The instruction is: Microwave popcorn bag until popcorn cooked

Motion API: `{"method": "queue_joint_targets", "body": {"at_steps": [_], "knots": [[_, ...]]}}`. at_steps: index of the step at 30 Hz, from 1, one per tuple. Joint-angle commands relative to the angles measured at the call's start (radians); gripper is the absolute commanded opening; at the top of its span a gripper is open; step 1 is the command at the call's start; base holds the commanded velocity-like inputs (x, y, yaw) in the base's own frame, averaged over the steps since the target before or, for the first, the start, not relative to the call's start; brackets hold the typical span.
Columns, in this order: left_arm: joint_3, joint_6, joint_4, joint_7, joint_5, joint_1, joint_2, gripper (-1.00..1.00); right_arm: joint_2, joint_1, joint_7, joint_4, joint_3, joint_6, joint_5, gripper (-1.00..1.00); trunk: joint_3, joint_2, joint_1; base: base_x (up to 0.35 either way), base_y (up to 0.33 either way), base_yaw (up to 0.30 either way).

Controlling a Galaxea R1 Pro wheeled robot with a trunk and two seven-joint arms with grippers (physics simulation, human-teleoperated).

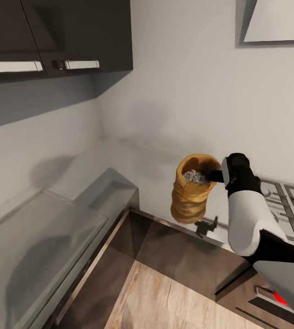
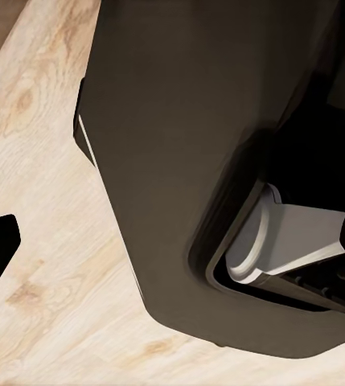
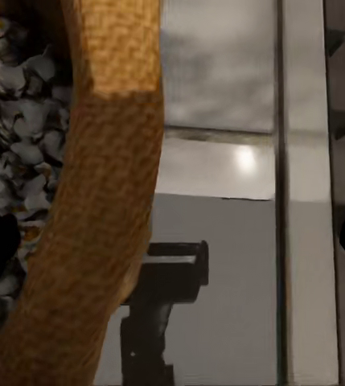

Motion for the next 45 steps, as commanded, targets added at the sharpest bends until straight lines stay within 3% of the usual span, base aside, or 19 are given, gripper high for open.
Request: {"method": "queue_joint_targets", "body": {"at_steps": [1, 9, 10, 21, 24, 27, 31, 36, 45], "knots": [[0.001, -0.003, 0.0, 0.002, 0.004, 0.0, 0.0, 1.0, 0.003, 0.0, -0.009, 0.005, -0.003, 0.001, -0.008, 1.0, -0.001, -0.001, 0.0, 0.0, 0.0, 0.0], [0.002, -0.003, 0.0, 0.002, 0.006, 0.0, 0.0, 1.0, 0.008, 0.0, 0.039, 0.013, -0.003, -0.001, -0.007, 1.0, -0.001, -0.001, 0.0, 0.0, 0.0, 0.0], [0.002, -0.003, 0.0, 0.002, 0.006, 0.0, 0.0, 1.0, 0.008, 0.001, 0.04, 0.011, -0.003, -0.001, -0.007, -1.0, -0.001, -0.001, 0.0, 0.0, 0.0, 0.0], [0.002, -0.004, -0.001, 0.002, 0.006, 0.0, 0.0, 1.0, 0.013, 0.0, 0.048, -0.005, 0.008, 0.002, -0.007, -1.0, -0.001, -0.001, 0.0, 0.0, 0.0, 0.0], [0.002, -0.004, -0.001, 0.002, 0.006, 0.0, 0.0, 1.0, 0.013, 0.0, 0.05, -0.037, 0.078, 0.002, -0.007, -1.0, -0.001, -0.001, 0.0, 0.0, 0.0, 0.0], [0.002, -0.003, 0.001, 0.002, 0.006, 0.0, 0.0, 1.0, 0.012, 0.0, 0.05, -0.094, 0.099, 0.002, -0.007, -1.0, -0.001, -0.001, 0.0, 0.0, 0.0, 0.0], [0.002, -0.004, -0.002, 0.002, 0.005, 0.0, 0.0, 1.0, 0.011, 0.001, 0.061, -0.105, 0.101, 0.002, -0.007, -1.0, -0.001, -0.001, 0.0, -0.035, 0.0, 0.0], [0.004, -0.003, -0.002, 0.002, 0.007, 0.0, -0.002, 1.0, 0.008, 0.0, 0.125, -0.107, 0.103, 0.002, -0.007, -1.0, -0.001, -0.001, 0.0, -0.319, 0.0, 0.0], [0.004, -0.003, -0.002, 0.002, 0.007, 0.0, -0.002, 1.0, 0.012, 0.0, 0.128, -0.107, 0.103, 0.002, -0.007, -1.0, -0.001, -0.001, 0.0, -0.348, 0.0, 0.0]]}}
